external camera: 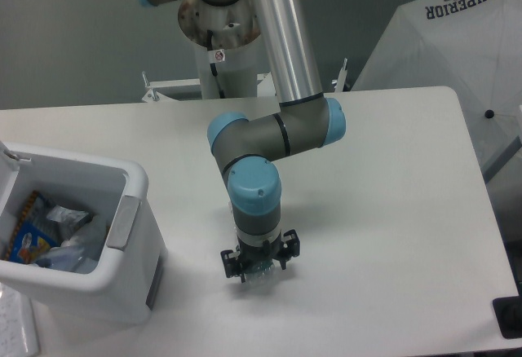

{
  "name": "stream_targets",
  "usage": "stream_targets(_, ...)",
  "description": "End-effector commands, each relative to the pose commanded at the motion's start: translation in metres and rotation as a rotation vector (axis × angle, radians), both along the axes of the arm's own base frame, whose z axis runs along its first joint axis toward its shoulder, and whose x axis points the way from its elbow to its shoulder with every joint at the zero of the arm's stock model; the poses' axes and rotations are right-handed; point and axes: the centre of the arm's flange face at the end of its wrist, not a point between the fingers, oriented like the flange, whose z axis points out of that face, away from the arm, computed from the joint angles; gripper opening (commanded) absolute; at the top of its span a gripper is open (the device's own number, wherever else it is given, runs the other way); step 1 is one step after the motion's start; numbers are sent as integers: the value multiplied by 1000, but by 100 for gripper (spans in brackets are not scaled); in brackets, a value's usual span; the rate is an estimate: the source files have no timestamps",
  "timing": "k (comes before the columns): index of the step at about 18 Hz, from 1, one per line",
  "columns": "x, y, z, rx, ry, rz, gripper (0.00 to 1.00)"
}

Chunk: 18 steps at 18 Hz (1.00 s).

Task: Place the trash in the trash can
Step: 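Close the gripper on the green-labelled bottle's cap end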

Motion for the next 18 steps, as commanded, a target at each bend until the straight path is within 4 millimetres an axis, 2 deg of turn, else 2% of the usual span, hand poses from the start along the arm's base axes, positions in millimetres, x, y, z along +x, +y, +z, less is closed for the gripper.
stream_targets(14, 0, 0, 2, 1, 5, 1, 77)
stream_targets(18, 0, 0, 2, -1, 5, 1, 72)
